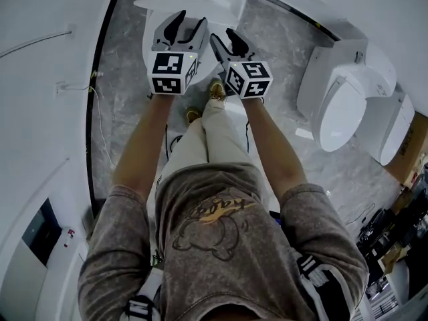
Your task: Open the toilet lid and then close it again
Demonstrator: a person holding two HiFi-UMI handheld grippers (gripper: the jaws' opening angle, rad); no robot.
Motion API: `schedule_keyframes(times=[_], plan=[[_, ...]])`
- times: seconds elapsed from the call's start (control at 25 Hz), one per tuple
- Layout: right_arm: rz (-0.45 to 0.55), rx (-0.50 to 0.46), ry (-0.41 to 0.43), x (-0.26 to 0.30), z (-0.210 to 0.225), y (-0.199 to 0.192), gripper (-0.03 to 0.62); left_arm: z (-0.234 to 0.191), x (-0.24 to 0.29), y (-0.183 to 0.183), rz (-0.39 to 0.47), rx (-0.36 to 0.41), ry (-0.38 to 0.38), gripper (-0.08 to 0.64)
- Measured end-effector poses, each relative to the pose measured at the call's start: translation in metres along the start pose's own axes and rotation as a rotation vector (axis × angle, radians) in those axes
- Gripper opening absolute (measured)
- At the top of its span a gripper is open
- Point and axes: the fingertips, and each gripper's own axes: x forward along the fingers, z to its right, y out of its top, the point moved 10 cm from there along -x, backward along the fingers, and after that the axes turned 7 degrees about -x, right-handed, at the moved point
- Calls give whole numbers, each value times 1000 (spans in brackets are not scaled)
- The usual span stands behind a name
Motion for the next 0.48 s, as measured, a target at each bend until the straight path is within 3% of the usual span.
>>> schedule_keyframes(times=[0.2, 0.48], plan=[[18, -17, -57, -11, -1, -9, 195, 2, -20, -23, -27, 1, 17, 204], [-35, -24, -8, -8, -18, -27, 193, 4, -47, -58, -62, -28, 61, 204]])
